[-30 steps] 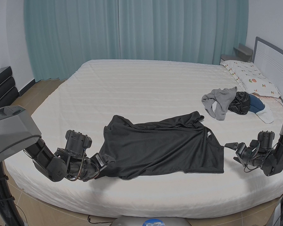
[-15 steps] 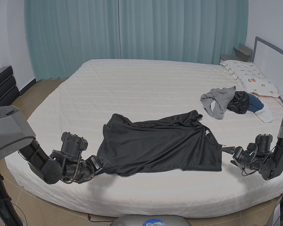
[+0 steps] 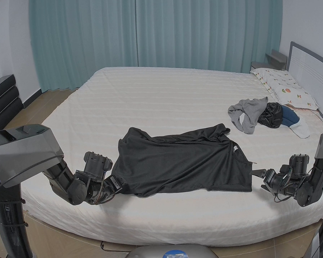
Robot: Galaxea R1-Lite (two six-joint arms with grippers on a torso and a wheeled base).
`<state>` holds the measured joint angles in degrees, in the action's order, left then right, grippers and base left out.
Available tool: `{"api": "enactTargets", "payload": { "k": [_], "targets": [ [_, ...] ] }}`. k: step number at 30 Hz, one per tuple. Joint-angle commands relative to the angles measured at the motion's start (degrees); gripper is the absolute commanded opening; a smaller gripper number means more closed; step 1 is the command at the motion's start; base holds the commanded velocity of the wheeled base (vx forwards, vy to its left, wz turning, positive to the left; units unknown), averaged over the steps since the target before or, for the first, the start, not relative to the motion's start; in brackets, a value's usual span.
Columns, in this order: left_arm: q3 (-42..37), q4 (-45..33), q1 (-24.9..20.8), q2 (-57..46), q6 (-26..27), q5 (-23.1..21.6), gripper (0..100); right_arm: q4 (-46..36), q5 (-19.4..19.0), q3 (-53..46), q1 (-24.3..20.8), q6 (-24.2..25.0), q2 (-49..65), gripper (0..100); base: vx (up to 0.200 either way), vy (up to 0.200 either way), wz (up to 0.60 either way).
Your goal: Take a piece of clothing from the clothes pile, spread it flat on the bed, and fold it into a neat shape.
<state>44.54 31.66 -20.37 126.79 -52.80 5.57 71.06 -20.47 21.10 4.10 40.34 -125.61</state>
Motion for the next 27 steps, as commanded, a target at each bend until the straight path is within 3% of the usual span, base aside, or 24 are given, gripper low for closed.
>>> {"api": "enactTargets", "payload": {
  "k": [1,2,3,9,17,26,27],
  "targets": [
    [2.83,-0.02,0.33,4.16,-0.02,0.32,100,0.04,-0.01,0.08,-0.14,0.00,-0.42,100,0.000,0.000,0.00],
    [3.44,-0.11,0.51,4.51,-0.02,0.41,100,0.04,-0.01,-0.01,-0.14,0.00,-0.42,100,0.000,0.000,0.00],
    [3.97,-0.19,0.86,4.60,0.06,0.41,0,0.04,-0.01,-0.01,-0.14,0.00,-0.42,100,0.000,0.000,0.00],
    [4.06,-0.11,1.65,4.60,-0.02,0.41,0,0.04,0.08,0.26,-0.93,0.00,-1.30,100,0.000,0.000,0.00],
    [3.00,-0.02,4.46,0.56,-0.55,0.32,0,-0.04,4.03,4.91,-4.27,-0.26,-7.10,100,0.000,0.000,0.00],
    [1.86,-0.02,4.99,-2.69,-0.38,0.32,0,-1.01,5.09,10.98,-4.18,-0.61,-11.67,100,0.000,0.000,0.00],
    [1.86,-0.02,4.99,-2.60,-0.38,0.23,0,-1.01,5.09,11.59,-4.18,-0.61,-11.76,0,0.000,0.000,0.00]
  ]
}}
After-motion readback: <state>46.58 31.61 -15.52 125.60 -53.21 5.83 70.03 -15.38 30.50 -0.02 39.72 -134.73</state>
